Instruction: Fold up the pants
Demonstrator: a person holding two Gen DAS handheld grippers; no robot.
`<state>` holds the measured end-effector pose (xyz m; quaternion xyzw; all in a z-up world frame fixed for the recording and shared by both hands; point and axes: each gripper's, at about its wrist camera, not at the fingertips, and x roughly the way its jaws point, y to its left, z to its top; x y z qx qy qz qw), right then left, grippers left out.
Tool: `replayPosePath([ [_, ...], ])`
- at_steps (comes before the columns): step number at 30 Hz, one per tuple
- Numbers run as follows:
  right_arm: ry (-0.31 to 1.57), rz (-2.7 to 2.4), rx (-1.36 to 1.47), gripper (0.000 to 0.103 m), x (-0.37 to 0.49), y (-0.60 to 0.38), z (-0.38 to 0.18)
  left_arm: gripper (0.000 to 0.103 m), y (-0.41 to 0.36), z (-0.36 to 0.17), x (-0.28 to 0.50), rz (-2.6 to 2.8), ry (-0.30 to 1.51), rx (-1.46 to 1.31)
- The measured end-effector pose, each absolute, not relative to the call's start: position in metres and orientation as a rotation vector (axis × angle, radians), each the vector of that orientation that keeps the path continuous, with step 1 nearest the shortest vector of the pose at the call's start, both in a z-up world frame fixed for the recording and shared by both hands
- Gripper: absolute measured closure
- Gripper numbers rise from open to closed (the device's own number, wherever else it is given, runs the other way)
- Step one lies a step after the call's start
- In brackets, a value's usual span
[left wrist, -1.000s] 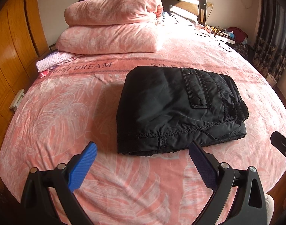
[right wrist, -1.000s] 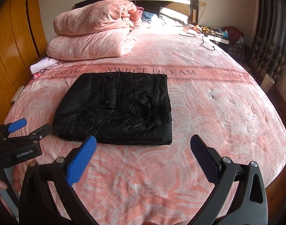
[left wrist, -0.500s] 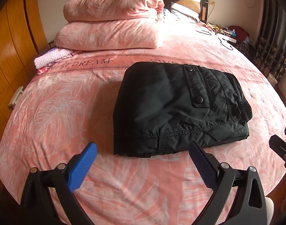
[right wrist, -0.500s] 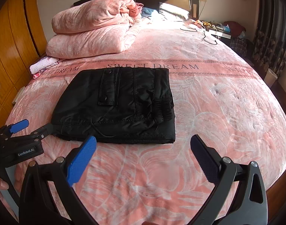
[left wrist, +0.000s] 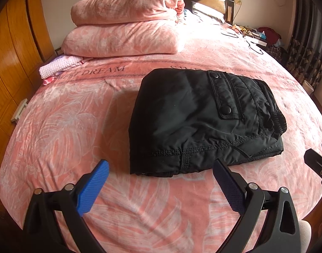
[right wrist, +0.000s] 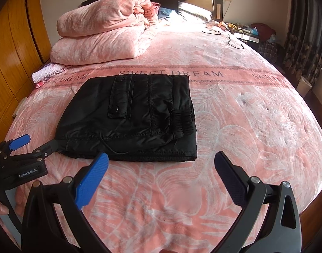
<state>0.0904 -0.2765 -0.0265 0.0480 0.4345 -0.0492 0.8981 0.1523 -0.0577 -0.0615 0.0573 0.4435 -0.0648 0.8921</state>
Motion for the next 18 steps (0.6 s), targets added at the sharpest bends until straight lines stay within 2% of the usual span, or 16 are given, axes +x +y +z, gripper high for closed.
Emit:
replayPosePath([
  [18, 0.906, -0.101, 0.111, 0.003, 0.0906, -0.278, -0.0307, 0.004, -0.0559, -0.0632, 0.155, -0.134, 0.922, 0.127],
])
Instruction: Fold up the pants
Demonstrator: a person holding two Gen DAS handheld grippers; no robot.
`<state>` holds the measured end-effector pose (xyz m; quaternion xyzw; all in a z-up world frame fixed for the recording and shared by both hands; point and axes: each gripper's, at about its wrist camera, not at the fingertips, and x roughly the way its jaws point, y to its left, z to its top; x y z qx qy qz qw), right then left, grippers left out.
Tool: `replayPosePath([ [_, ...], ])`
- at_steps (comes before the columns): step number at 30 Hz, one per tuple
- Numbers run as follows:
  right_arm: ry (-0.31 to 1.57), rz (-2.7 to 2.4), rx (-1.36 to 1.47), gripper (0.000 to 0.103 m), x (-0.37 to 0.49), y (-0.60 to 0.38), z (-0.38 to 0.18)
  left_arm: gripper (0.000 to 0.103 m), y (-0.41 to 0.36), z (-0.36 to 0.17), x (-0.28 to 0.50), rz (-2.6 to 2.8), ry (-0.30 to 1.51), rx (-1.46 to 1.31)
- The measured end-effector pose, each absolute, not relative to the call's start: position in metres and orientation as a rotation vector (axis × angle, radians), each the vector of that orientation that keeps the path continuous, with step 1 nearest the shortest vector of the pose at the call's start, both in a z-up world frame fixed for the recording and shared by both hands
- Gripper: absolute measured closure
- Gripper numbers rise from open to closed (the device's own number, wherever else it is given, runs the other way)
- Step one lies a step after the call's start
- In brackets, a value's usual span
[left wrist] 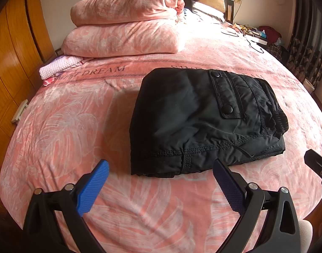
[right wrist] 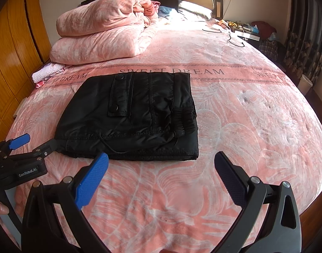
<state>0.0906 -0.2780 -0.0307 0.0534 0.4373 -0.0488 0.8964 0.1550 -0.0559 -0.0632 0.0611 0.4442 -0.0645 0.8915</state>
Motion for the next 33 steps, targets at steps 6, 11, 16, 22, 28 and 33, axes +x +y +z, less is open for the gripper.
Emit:
replayPosePath([
  [6, 0.908, -0.097, 0.115, 0.003, 0.0912, -0.2786, -0.0311, 0.004, -0.0553, -0.0642, 0.1561, -0.133, 0.925, 0.129],
  [11, 0.908, -0.097, 0.116, 0.003, 0.0908, -0.2783, -0.0311, 0.004, -0.0546, -0.065, 0.1568, -0.134, 0.927, 0.129],
  [16, 0.911, -0.094, 0.117, 0.003, 0.0913, -0.2783, -0.0318, 0.004, -0.0551, -0.0649, 0.1566, -0.134, 0.927, 0.129],
  [22, 0.911, -0.091, 0.116, 0.003, 0.0931, -0.2786, -0.0326, 0.004, -0.0558, -0.0646, 0.1564, -0.134, 0.927, 0.128],
  [28, 0.913, -0.09, 0.115, 0.003, 0.0945, -0.2792, -0.0335, 0.004, -0.0553, -0.0658, 0.1578, -0.137, 0.929, 0.134],
  [33, 0.913, -0.093, 0.114, 0.003, 0.094, -0.2792, -0.0338, 0.004, -0.0544, -0.0663, 0.1587, -0.137, 0.929, 0.134],
])
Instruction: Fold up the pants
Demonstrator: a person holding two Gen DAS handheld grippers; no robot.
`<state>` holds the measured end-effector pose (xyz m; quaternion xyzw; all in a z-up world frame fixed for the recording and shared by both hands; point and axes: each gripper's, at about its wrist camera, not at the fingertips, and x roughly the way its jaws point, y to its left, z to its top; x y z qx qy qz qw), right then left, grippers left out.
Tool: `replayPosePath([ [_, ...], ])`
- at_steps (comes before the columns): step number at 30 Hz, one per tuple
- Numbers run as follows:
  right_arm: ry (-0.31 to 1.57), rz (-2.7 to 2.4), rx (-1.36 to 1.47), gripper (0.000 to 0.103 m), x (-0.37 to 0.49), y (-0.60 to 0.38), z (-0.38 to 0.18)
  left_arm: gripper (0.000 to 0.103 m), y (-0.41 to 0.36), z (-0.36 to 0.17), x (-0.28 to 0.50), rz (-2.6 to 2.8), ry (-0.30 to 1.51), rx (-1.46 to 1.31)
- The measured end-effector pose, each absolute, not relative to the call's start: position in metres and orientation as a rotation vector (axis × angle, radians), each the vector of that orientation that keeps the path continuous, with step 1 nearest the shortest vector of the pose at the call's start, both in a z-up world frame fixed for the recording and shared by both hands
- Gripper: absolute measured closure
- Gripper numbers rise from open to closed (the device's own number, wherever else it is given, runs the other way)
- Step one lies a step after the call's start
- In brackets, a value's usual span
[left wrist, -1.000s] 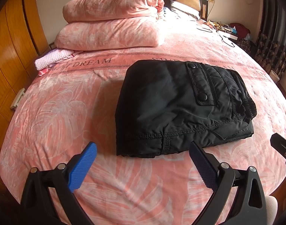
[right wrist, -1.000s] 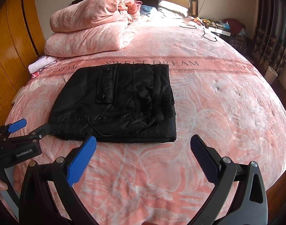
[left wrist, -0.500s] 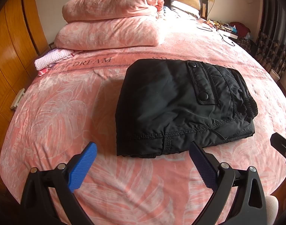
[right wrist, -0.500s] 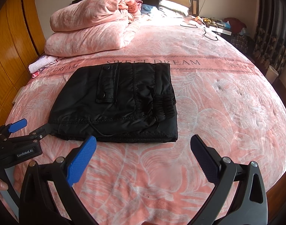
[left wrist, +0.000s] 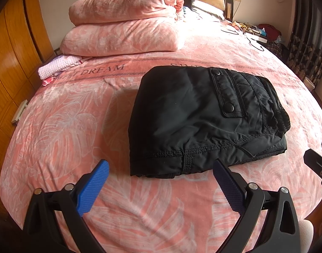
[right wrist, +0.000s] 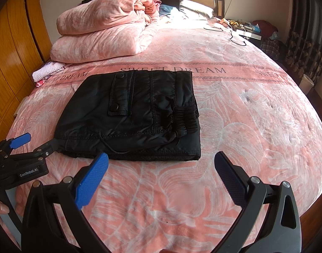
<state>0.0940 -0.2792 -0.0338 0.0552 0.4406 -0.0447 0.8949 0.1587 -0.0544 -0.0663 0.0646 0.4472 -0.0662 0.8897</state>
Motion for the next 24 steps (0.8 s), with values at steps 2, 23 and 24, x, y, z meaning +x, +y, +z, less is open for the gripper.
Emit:
replayPosePath([
  [2, 0.914, -0.091, 0.116, 0.003, 0.094, -0.2792, -0.0339, 0.004, -0.0539, -0.0663, 0.1586, -0.138, 0.926, 0.135],
  [23, 0.927, -0.086, 0.129, 0.003, 0.0963, -0.2813, -0.0403, 0.004, -0.0552, -0.0634, 0.1558, -0.138, 0.92, 0.127],
  [24, 0.927, -0.086, 0.129, 0.003, 0.0967, -0.2817, -0.0402, 0.004, -0.0552, -0.0632, 0.1557, -0.138, 0.919, 0.127],
])
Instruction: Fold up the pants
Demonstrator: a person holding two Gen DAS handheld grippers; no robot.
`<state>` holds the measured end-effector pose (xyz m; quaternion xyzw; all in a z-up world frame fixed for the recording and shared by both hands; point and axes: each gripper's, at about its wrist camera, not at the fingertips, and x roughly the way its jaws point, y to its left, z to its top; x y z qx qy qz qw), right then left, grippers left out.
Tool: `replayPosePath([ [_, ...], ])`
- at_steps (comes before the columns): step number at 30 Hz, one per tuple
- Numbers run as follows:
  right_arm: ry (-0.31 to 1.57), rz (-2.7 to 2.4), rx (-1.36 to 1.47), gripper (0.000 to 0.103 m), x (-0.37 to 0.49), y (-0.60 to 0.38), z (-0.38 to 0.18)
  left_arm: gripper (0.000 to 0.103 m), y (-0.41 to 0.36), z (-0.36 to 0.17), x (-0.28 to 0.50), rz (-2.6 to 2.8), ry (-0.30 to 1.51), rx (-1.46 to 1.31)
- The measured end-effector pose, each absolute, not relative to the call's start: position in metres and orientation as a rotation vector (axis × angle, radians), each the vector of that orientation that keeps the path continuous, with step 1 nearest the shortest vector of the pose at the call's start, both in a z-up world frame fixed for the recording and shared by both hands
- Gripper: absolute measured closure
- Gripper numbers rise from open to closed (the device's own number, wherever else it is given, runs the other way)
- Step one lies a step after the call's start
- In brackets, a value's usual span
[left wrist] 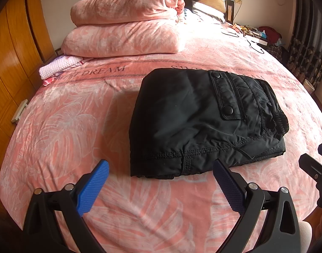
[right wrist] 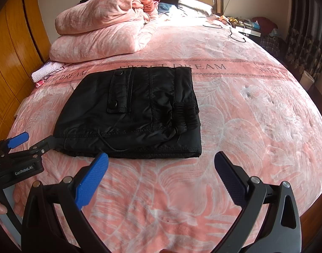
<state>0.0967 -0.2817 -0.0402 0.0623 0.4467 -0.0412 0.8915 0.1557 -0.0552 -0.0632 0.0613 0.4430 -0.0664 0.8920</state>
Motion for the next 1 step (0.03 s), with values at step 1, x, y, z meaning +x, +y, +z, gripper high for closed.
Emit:
replayPosePath([
  [1, 0.927, -0.087, 0.129, 0.003, 0.0966, -0.2817, -0.0401, 0.004, -0.0553, -0.0632, 0.1558, -0.138, 0.919, 0.127],
])
